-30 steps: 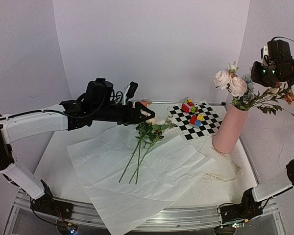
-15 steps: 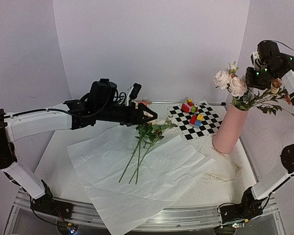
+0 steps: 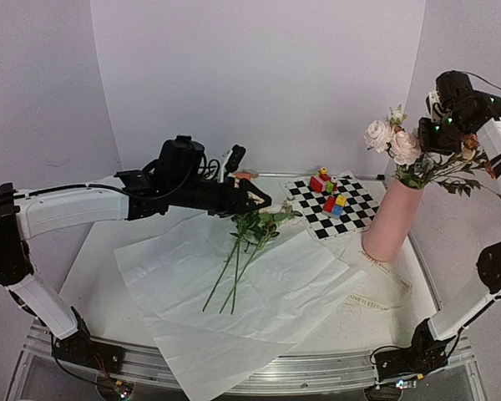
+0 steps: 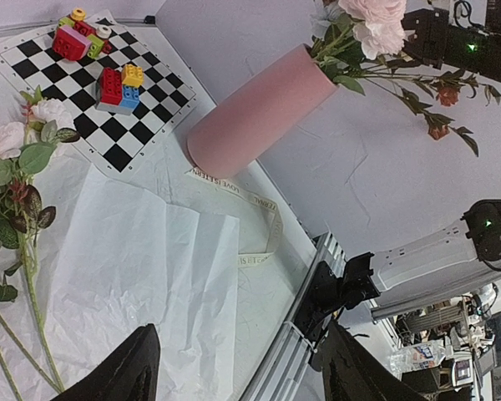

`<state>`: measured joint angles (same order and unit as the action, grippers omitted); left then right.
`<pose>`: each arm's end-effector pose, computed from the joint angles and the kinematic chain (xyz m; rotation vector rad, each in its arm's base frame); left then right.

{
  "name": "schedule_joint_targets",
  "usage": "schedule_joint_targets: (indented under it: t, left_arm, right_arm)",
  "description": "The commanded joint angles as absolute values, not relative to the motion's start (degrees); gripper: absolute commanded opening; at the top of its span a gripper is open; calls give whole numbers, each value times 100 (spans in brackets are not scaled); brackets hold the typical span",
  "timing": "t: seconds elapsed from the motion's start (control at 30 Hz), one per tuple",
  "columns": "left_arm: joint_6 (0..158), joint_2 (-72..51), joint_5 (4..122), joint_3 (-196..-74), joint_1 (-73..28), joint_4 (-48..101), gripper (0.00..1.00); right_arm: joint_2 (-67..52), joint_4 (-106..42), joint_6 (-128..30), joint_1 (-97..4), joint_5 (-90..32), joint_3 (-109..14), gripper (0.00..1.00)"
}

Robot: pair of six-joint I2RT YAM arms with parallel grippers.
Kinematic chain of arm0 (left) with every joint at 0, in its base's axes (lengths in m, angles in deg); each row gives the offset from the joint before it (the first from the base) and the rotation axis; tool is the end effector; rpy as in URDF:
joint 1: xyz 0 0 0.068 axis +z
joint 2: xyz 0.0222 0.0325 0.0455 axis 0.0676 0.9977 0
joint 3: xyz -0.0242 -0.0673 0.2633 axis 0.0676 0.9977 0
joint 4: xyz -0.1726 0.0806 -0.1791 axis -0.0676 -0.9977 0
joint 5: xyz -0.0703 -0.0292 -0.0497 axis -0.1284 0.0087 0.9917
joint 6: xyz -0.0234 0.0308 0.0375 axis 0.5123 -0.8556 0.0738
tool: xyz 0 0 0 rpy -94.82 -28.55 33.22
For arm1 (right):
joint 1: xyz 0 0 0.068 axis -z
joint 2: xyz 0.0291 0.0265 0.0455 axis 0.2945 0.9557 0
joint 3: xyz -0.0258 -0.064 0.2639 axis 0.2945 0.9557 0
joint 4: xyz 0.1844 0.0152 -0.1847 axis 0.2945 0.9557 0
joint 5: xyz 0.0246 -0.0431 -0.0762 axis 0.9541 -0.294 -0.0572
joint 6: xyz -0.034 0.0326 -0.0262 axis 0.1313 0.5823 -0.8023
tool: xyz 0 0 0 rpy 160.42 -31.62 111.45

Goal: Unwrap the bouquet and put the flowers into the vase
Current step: Pick up the fake flower from the vase.

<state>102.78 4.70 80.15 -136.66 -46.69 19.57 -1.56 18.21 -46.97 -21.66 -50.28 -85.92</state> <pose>0.2253 -0.2977 0.3270 0.6127 2.0930 -1.3602 0.2979 0.0152 0.4964 0.2306 1.9646 -0.0858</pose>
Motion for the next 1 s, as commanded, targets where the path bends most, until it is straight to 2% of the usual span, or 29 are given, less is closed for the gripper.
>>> schedule_joint_targets:
  t: [0.0, 0.37, 0.97]
  left_arm:
    - [10154, 483, 8171, -13978, -4627, 2004, 68]
    - [10153, 409, 8215, -13898, -4572, 1995, 68]
    - [10136, 428, 8324, -13920, -4526, 1989, 68]
  right_arm:
    - [1, 1939, -4735, -2149, -5261, -8572, 26]
    - [124, 1934, -4638, -2149, -5132, -8530, 21]
    - [-429, 2098, -4493, -2150, -4389, -8192, 24]
